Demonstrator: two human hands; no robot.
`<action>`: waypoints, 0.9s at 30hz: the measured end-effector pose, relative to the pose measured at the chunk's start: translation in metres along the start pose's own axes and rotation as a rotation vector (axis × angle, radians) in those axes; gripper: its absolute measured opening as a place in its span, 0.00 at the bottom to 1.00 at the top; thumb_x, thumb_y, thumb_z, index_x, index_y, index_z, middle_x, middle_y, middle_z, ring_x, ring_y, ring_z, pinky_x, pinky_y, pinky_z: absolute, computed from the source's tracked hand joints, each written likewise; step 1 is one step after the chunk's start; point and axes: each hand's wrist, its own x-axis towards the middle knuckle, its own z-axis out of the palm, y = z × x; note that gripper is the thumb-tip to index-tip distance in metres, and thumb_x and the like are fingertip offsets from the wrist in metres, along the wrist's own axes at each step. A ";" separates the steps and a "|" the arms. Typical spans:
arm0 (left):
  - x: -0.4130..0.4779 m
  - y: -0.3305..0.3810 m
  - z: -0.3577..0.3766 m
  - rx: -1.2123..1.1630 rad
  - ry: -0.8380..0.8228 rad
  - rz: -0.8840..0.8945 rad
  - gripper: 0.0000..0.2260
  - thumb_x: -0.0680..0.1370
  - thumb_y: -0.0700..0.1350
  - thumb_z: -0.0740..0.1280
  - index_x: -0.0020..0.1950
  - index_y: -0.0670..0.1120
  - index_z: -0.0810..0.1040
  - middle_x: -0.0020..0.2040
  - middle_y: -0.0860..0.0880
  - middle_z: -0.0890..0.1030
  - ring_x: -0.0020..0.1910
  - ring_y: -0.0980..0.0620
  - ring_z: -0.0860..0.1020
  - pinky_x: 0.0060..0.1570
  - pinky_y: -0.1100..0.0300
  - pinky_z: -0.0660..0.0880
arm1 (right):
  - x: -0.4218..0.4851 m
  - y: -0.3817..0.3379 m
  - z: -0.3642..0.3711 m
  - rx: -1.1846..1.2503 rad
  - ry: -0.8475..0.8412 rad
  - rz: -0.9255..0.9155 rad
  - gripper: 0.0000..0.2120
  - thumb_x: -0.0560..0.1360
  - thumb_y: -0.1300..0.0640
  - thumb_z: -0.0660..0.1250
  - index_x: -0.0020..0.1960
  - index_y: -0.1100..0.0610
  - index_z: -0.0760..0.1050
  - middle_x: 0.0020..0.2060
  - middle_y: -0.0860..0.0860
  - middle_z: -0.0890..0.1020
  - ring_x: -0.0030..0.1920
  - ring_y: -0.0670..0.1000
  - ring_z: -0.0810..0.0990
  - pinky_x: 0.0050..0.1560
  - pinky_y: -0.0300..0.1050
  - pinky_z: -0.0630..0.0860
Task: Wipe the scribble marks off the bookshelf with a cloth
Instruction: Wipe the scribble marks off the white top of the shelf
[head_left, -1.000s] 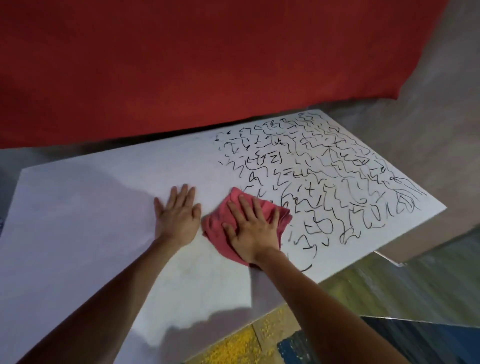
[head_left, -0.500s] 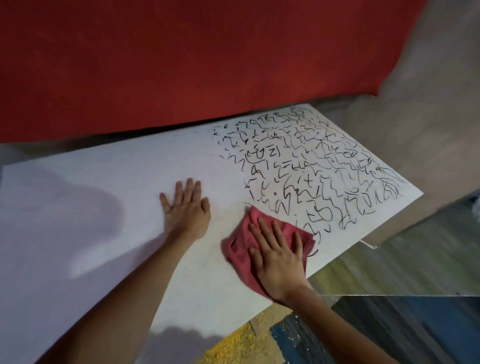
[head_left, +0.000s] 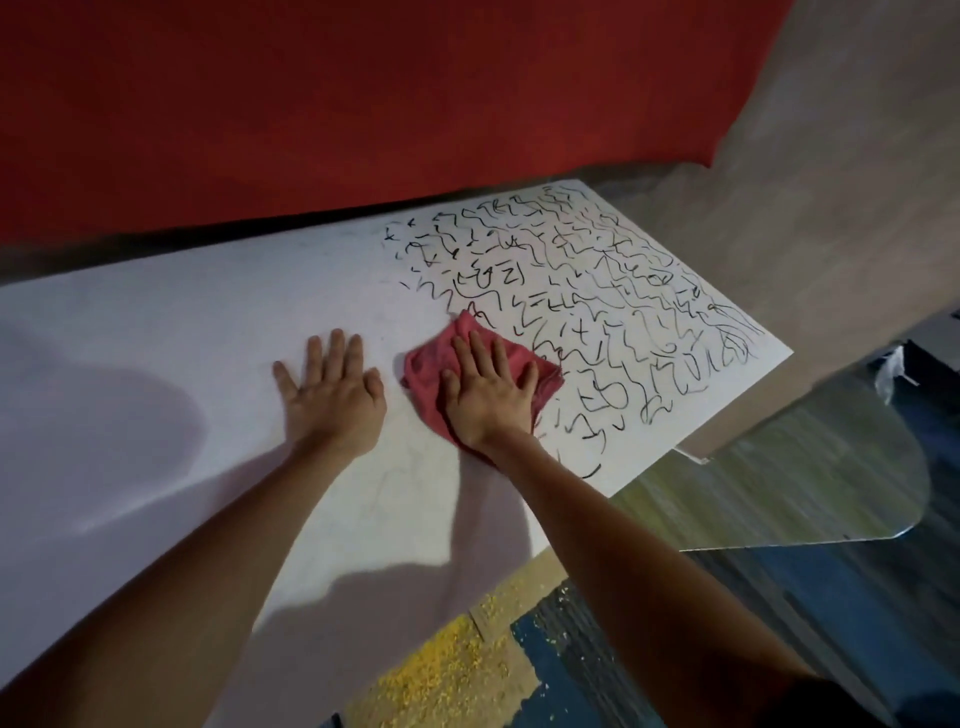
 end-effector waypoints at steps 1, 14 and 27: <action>-0.001 0.000 -0.001 -0.005 0.002 -0.001 0.24 0.83 0.51 0.43 0.79 0.48 0.46 0.79 0.50 0.45 0.78 0.48 0.44 0.72 0.40 0.42 | -0.021 0.000 0.003 0.009 0.009 -0.011 0.26 0.81 0.44 0.40 0.78 0.47 0.45 0.78 0.45 0.45 0.77 0.50 0.40 0.71 0.65 0.38; -0.006 -0.004 -0.001 -0.023 0.011 0.034 0.24 0.83 0.52 0.42 0.79 0.48 0.47 0.79 0.51 0.45 0.78 0.49 0.44 0.73 0.43 0.42 | -0.023 0.124 -0.027 0.016 0.149 0.345 0.25 0.81 0.44 0.44 0.78 0.45 0.50 0.78 0.43 0.49 0.77 0.48 0.44 0.72 0.66 0.43; -0.008 -0.005 0.001 -0.048 0.075 0.088 0.25 0.83 0.51 0.48 0.79 0.44 0.53 0.79 0.46 0.52 0.77 0.44 0.48 0.72 0.40 0.44 | -0.078 0.065 -0.002 -0.060 0.101 0.326 0.30 0.76 0.37 0.38 0.77 0.42 0.46 0.78 0.43 0.44 0.77 0.50 0.40 0.70 0.68 0.40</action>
